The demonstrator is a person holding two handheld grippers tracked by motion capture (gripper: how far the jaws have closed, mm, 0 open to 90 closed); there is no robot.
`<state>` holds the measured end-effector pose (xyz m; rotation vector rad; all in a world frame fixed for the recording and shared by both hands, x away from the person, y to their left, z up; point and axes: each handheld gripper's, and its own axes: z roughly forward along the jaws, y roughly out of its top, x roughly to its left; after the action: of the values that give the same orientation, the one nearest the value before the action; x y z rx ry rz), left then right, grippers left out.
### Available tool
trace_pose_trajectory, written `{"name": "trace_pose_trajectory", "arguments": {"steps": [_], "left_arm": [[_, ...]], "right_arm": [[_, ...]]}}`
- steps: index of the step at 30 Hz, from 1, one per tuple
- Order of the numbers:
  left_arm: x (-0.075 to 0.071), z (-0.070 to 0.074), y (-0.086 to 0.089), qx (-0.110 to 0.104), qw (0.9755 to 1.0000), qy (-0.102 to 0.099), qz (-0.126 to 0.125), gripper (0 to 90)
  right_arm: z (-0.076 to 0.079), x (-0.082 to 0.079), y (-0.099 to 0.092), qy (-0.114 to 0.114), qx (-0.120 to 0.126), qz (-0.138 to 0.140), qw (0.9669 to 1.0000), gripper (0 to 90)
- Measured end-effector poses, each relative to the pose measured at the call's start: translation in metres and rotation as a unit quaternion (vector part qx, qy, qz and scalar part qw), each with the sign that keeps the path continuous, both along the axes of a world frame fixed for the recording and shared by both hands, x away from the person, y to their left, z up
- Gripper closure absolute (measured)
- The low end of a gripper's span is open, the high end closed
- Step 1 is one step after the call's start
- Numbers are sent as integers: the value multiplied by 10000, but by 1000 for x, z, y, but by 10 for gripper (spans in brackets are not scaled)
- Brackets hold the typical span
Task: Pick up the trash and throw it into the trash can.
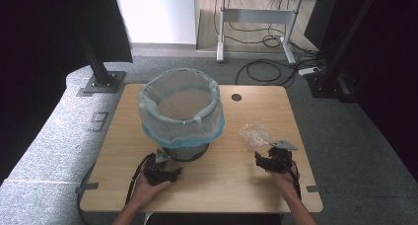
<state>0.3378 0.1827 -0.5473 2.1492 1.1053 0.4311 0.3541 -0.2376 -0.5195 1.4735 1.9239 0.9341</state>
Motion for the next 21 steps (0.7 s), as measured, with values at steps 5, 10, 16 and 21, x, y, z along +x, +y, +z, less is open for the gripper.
{"name": "trace_pose_trajectory", "arguments": {"steps": [5,10,16,21], "left_arm": [[0,0,0,5,10000,-1,-8,194],[0,0,-1,9,10000,6,-23,194],[0,0,-2,9,10000,6,-32,194],[0,0,-2,9,10000,8,-36,194]], "right_arm": [[-4,4,-2,46,-8,-27,10000,169],[-6,8,-2,38,-18,-34,10000,171],[-8,11,-1,26,-78,6,10000,173],[-11,13,1,6,-169,0,9999,178]]}}
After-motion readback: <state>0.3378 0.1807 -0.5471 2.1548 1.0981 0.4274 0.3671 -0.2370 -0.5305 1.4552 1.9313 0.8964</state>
